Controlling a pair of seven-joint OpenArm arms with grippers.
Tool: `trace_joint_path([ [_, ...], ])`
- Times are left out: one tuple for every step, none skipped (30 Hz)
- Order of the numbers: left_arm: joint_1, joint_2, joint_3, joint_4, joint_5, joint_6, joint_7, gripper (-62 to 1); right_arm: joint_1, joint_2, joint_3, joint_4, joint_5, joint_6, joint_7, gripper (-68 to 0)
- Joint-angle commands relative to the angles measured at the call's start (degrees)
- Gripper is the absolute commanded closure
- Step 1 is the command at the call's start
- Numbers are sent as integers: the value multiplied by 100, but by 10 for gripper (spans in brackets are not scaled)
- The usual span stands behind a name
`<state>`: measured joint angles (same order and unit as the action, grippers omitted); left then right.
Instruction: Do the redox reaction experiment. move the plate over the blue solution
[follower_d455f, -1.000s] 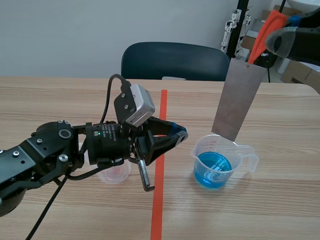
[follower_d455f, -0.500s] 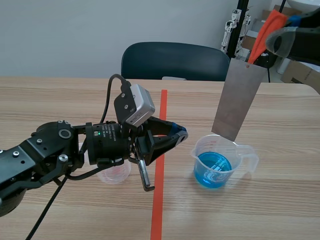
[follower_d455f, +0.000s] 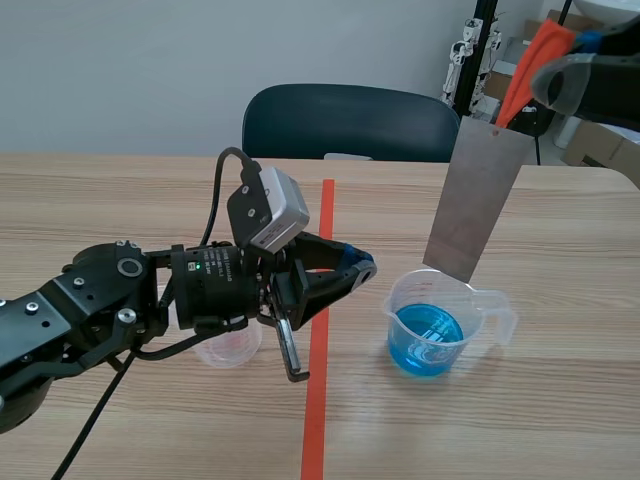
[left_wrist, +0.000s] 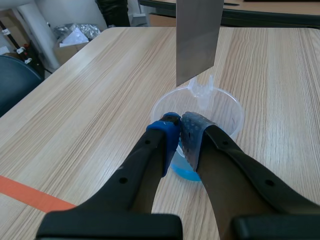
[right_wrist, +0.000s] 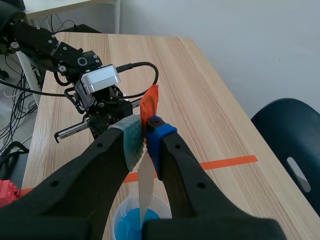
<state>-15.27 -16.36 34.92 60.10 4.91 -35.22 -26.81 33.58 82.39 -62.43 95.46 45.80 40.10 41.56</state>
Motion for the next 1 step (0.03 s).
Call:
trace_joint_path([
  [-94, 44, 0, 92, -81, -11, -81, -51, 39, 96, 11, 31, 90, 7, 127, -2],
])
